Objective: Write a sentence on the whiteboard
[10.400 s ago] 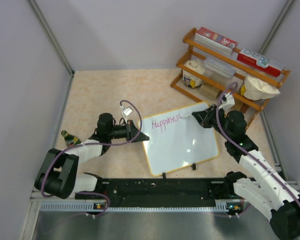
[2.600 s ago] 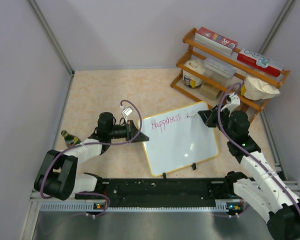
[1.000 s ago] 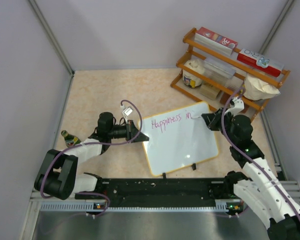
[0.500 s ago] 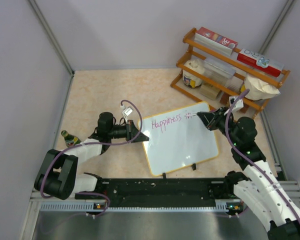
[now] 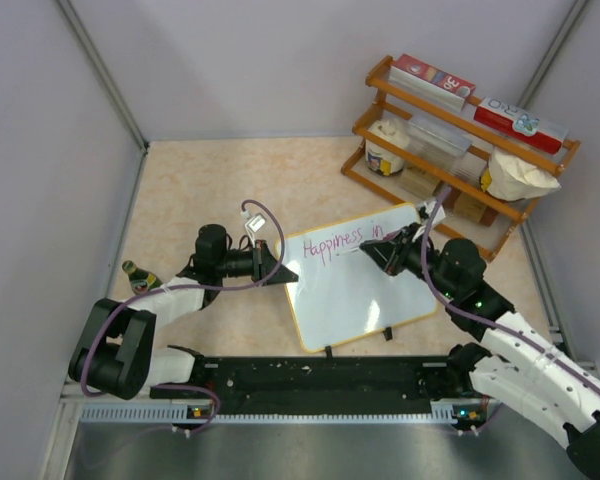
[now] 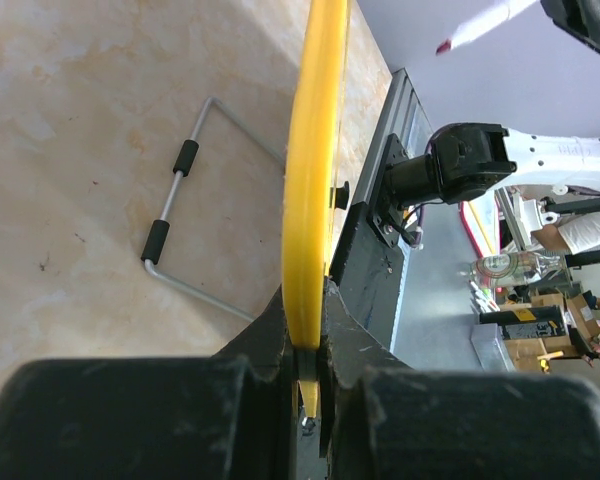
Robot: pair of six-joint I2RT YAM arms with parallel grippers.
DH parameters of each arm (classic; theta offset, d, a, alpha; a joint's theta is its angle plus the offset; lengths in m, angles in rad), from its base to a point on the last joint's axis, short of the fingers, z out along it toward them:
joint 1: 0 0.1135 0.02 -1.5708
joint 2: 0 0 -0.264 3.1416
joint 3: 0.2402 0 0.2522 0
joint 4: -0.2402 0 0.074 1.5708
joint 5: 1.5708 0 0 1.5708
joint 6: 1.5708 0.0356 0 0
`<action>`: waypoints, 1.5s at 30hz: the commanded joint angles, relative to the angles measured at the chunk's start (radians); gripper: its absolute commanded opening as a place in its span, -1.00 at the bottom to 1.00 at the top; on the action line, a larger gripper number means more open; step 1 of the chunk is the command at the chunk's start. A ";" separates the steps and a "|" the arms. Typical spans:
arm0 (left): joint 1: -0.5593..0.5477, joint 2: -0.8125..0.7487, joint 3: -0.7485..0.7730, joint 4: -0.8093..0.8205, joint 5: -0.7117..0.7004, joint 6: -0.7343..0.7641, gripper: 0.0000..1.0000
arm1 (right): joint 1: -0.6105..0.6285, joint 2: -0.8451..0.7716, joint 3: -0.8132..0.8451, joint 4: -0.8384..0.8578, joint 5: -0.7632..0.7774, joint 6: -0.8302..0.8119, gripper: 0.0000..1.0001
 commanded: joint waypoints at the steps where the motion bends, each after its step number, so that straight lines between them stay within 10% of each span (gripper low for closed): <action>1: -0.010 0.007 -0.027 -0.049 -0.049 0.082 -1.00 | 0.107 0.028 0.054 0.064 0.079 -0.054 -1.00; 17: -0.012 0.010 -0.031 -0.041 -0.046 0.079 -1.00 | 0.428 0.200 0.082 0.144 0.280 -0.106 -1.00; 45: -0.012 -0.002 -0.036 -0.049 -0.046 0.079 -1.00 | 0.435 0.269 0.064 0.084 0.384 -0.123 -1.00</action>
